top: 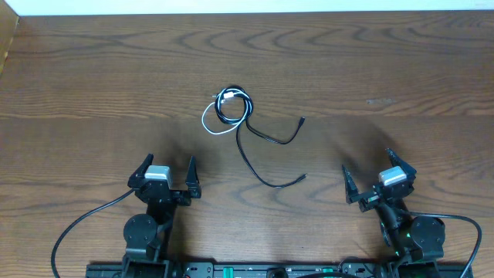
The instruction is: Untangle cables
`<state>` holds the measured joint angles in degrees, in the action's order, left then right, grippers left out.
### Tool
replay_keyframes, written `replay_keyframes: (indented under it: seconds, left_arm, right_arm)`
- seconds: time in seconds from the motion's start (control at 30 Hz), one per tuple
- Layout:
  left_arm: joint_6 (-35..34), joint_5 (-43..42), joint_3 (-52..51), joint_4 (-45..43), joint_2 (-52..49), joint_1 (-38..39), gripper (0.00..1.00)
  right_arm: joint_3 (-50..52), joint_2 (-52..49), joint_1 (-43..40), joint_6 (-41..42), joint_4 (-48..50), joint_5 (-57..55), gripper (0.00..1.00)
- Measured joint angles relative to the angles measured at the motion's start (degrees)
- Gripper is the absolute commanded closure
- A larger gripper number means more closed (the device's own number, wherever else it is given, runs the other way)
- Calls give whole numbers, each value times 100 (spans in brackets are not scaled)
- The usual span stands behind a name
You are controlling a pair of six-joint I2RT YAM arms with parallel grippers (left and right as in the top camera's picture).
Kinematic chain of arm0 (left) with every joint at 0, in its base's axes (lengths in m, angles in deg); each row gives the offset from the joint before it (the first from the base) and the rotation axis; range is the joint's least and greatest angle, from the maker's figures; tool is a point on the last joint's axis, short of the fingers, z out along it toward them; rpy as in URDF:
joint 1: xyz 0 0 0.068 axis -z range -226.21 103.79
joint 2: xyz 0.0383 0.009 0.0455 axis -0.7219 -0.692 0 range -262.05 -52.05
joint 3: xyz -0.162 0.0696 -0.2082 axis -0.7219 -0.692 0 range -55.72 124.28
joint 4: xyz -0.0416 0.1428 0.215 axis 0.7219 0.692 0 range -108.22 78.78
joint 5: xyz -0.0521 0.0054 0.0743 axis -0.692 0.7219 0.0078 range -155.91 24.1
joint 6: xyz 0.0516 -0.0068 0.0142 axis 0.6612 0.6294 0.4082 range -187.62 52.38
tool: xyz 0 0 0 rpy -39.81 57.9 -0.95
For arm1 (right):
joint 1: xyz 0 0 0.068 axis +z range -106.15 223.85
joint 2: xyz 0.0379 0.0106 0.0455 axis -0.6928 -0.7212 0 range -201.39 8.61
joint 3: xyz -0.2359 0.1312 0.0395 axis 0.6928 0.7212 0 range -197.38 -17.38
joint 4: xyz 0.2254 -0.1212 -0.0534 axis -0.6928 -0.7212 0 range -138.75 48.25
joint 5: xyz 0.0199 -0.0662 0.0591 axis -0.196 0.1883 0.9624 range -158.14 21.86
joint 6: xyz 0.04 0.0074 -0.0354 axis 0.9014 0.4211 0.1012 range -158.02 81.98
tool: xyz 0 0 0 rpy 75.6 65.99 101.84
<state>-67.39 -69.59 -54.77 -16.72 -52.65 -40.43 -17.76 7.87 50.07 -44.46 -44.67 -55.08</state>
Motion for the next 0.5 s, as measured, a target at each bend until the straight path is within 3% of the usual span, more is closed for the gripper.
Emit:
replay_keyframes:
  seconds: [0.5]
  left_arm:
    - [0,2,0,0,0,0,2]
  right_arm:
    - [0,0,0,-2,0,-2,1]
